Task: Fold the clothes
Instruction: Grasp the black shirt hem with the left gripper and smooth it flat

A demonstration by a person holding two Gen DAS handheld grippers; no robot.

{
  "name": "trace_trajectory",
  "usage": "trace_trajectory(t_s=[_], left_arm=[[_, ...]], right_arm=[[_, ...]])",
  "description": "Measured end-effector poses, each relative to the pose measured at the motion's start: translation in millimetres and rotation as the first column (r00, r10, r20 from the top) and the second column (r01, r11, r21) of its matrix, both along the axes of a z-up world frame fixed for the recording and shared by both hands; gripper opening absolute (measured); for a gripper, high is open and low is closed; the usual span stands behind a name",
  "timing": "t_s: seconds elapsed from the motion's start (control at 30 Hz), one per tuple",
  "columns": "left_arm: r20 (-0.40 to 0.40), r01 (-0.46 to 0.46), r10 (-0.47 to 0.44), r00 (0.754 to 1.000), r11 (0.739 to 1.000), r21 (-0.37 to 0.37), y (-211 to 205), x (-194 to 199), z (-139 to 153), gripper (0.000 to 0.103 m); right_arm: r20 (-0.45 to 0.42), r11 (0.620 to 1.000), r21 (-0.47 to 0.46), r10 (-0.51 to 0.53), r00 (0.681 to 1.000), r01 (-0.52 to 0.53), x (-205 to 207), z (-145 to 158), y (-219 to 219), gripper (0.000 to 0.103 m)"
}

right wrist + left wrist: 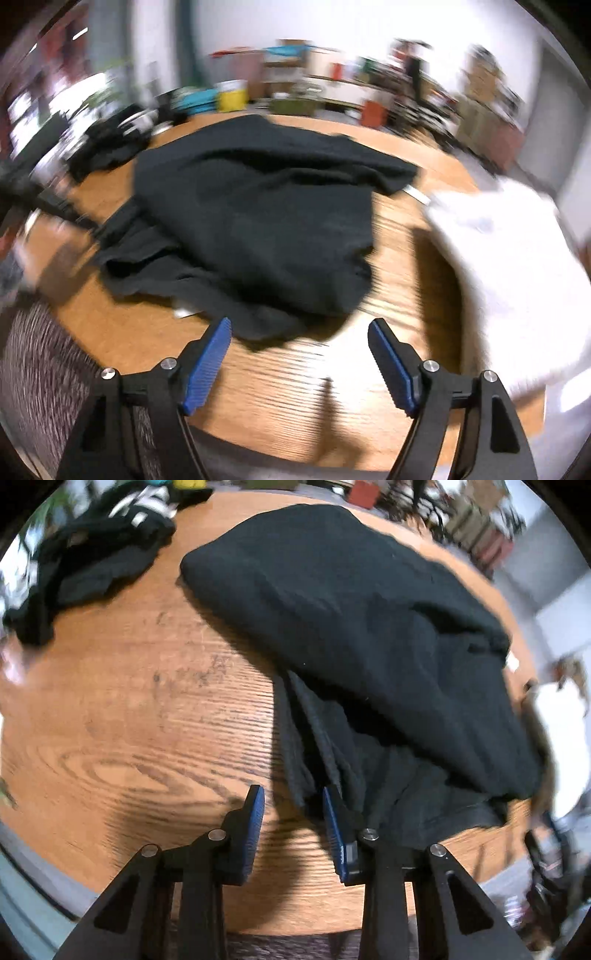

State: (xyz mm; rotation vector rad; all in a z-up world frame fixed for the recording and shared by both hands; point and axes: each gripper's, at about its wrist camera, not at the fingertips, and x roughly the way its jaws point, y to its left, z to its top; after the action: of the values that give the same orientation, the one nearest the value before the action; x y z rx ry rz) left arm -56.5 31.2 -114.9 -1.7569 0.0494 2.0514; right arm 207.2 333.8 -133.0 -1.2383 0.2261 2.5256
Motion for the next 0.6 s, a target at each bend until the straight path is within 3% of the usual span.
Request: trace_trajectory(t_s=[0.07,0.1,0.3,0.33,0.37,0.4,0.47,0.6], left_arm=[[0.045,-0.039,0.036,0.998,0.997,0.069,-11,-1,-2,0.052],[0.05,-0.046,0.042,0.998,0.995,0.083,-14,0,-4,0.053],[-0.06,-0.018,0.019,0.998,1.0,0.009,3,1,-14,0.052],[-0.097,-0.006,0.006,0.995,1.0,-0.007,6,1,-14,0.044],[-0.125,0.006,-0.009,0.992,1.0,-0.021,7,1,-14,0.016],[-0.133,0.005,-0.008,0.991,1.0,-0.026,6,-1,-15,0.008],[-0.148,-0.001,-0.003,0.989,1.0,-0.03,3,-2,-15,0.002],[-0.211,-0.038,0.045,0.976,0.999,0.037,-42,11,10,0.002]], right_arm=[[-0.008,0.989,-0.087,-0.124,0.992,0.123,8,-6,30,0.079],[-0.017,0.981,-0.126,-0.153,0.988,0.15,10,-9,40,0.079],[-0.012,0.96,-0.231,-0.169,0.986,0.162,-7,-32,60,0.079],[-0.015,0.961,-0.232,-0.158,0.987,0.151,-12,-35,57,0.079],[-0.018,0.964,-0.233,-0.138,0.99,0.13,-19,-38,53,0.078],[-0.02,0.967,-0.233,-0.115,0.993,0.107,-26,-41,49,0.077],[-0.021,0.974,-0.215,-0.069,0.997,0.063,-40,-45,40,0.073],[-0.016,0.984,-0.178,-0.015,1.0,0.011,-42,-40,18,0.065]])
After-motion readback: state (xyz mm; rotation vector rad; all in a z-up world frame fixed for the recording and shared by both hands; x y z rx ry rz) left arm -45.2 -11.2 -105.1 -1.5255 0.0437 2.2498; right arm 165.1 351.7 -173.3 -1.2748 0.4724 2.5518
